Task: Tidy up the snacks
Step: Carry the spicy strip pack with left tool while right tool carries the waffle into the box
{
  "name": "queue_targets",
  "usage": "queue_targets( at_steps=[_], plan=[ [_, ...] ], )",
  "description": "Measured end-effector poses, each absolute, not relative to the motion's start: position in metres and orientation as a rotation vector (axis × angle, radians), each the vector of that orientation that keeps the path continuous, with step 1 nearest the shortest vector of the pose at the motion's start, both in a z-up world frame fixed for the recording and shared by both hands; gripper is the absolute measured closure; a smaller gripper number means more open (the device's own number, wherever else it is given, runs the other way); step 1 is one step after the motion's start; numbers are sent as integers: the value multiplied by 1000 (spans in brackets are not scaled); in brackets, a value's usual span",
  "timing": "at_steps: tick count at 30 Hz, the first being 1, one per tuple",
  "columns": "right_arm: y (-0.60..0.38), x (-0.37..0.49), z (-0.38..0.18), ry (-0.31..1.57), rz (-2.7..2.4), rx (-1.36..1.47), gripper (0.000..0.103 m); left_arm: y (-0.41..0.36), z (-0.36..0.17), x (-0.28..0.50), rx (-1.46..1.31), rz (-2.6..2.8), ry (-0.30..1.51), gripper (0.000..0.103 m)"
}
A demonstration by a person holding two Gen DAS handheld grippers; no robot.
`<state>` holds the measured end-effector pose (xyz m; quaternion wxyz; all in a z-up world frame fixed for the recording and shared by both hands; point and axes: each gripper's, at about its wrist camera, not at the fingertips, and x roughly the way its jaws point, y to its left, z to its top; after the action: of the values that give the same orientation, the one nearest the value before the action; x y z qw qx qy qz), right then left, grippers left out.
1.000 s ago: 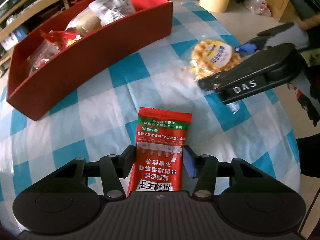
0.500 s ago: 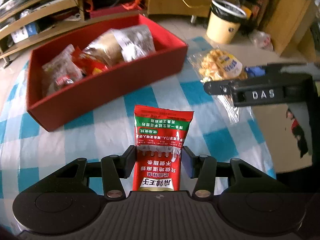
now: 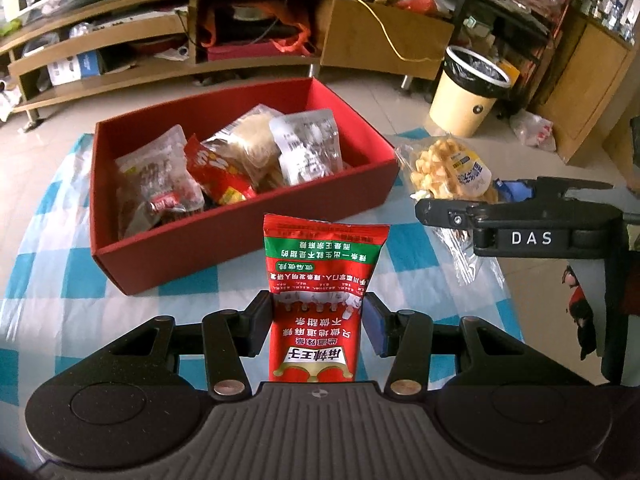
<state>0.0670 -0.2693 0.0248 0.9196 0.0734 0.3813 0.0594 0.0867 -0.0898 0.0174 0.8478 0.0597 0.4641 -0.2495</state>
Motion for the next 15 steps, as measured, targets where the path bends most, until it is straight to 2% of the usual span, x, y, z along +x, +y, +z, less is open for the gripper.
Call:
queue_targets(
  at_steps=[15],
  plan=[
    [-260,81,32,755,150,158,22,-76,38,109,51,-473,929,46]
  ],
)
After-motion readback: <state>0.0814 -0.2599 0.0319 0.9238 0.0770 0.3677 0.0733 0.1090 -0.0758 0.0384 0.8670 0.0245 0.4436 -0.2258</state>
